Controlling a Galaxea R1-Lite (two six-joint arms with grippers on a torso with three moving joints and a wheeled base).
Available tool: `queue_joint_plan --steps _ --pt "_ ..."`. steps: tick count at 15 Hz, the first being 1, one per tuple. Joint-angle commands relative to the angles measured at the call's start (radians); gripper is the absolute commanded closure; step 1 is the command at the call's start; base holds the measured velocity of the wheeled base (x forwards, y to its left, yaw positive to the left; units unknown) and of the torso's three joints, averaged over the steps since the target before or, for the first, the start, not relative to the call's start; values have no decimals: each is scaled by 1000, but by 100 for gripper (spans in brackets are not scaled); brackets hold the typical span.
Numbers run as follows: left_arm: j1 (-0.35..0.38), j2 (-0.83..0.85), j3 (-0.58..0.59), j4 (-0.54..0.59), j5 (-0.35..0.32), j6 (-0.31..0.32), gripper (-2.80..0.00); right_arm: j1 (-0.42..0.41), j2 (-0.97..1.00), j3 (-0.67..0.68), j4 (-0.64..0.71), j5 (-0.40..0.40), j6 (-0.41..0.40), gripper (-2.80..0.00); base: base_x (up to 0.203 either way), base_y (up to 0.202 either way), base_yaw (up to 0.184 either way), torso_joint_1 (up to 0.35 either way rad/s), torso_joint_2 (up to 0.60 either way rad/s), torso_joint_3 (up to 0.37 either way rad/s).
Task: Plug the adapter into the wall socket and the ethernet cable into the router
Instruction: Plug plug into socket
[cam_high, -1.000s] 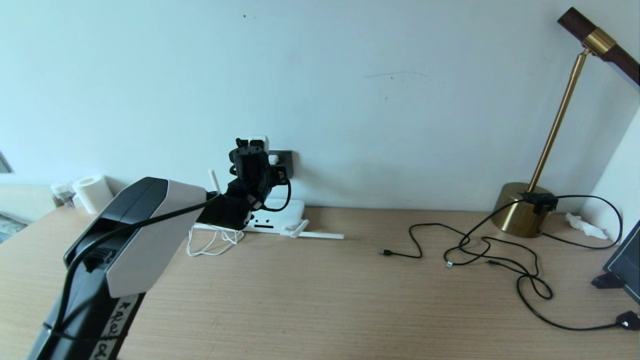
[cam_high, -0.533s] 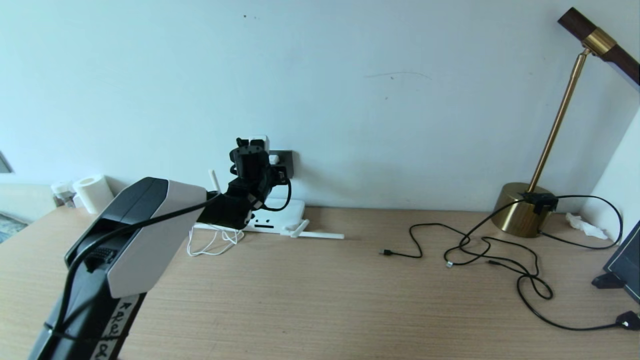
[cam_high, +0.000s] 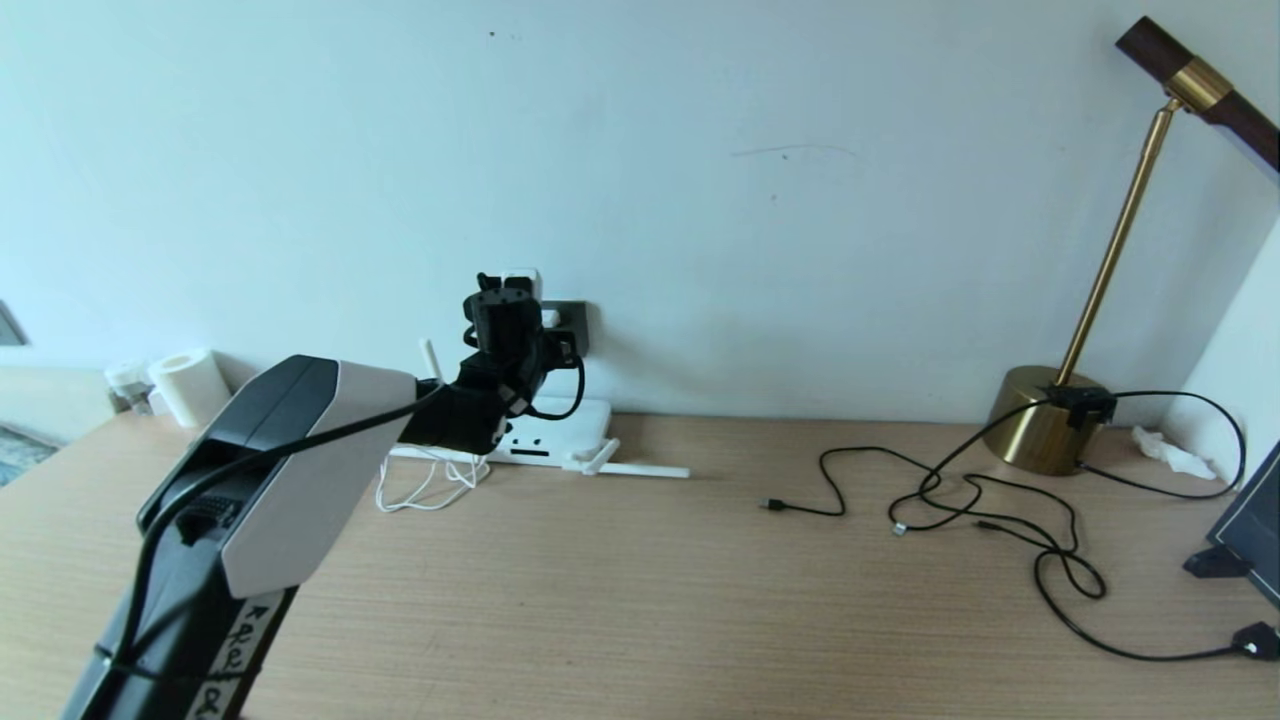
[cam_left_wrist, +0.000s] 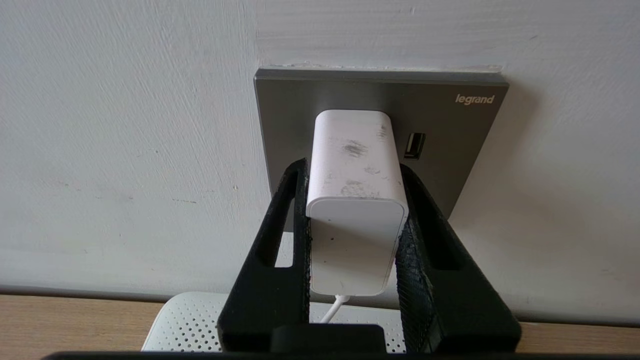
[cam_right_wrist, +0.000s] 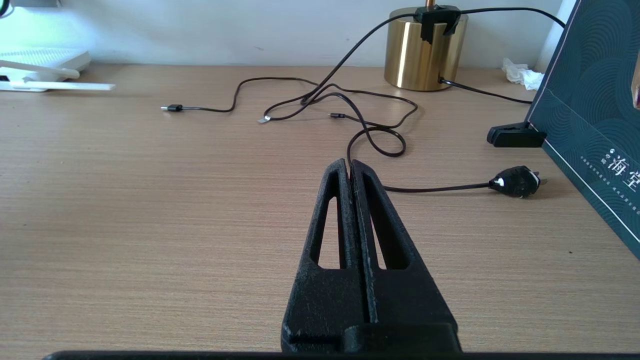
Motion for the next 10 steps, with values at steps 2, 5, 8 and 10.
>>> queue_joint_plan --steps 2,5,8,10 --pt "-5 2 -1 -9 -1 0 0 0 0 11 0 0 0 0 0 0 0 0 0 0" --pt "-5 0 -1 -9 -1 0 0 0 0 11 0 0 0 0 0 0 0 0 0 0" --pt "-10 0 0 -9 -1 0 0 0 0 11 0 0 0 0 0 0 0 0 0 0" --pt "-16 0 -1 -12 -1 0 -280 1 0 11 0 0 0 0 0 0 0 0 0 0"
